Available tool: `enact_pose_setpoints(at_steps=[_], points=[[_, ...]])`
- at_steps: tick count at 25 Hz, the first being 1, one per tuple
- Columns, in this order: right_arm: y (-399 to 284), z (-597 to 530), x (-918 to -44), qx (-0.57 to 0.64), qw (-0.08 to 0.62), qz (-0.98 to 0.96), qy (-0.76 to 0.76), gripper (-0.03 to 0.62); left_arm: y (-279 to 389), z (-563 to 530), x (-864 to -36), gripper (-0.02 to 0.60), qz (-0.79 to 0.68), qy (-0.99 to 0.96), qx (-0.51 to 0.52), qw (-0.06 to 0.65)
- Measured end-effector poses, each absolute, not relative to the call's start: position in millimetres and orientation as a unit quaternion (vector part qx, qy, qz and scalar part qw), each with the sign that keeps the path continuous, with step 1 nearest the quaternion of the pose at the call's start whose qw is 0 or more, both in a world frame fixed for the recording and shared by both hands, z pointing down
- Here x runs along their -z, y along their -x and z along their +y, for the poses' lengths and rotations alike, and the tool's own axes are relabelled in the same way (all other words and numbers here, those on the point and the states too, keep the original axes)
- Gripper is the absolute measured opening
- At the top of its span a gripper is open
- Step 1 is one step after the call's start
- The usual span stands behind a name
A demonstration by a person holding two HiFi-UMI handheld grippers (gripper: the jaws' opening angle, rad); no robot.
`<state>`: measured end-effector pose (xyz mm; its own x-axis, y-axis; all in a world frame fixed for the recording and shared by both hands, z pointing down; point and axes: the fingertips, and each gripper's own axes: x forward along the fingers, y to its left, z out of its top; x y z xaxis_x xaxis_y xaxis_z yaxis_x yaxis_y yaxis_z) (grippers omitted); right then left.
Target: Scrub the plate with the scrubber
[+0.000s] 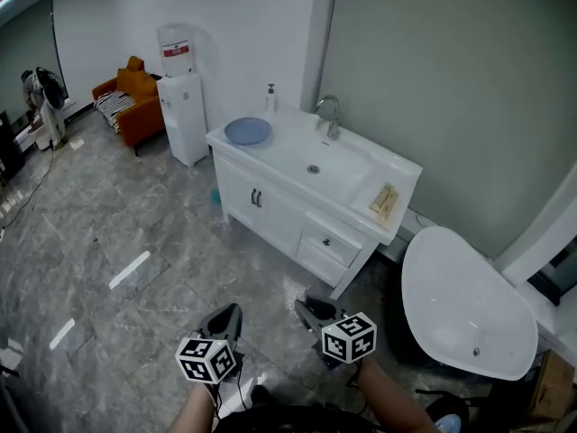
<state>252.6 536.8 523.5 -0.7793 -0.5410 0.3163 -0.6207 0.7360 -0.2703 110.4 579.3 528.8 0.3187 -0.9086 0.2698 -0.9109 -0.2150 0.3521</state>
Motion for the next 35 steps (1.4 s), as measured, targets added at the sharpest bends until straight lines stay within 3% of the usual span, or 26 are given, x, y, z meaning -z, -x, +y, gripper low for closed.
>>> enact_pose_setpoints(at_steps=[20, 35], points=[[-172.3, 505.8, -565.8, -0.214, 0.141, -0.914, -0.316, 0.078, -9.6, 558.3, -557.7, 0.017, -0.589, -0.767, -0.002, 0.256], [-122.8, 365.5, -586.2, -0.224, 0.153, -0.925, -0.265, 0.078, 28.0, 457.1, -573.0, 0.017, -0.629, -0.725, -0.003, 0.28]])
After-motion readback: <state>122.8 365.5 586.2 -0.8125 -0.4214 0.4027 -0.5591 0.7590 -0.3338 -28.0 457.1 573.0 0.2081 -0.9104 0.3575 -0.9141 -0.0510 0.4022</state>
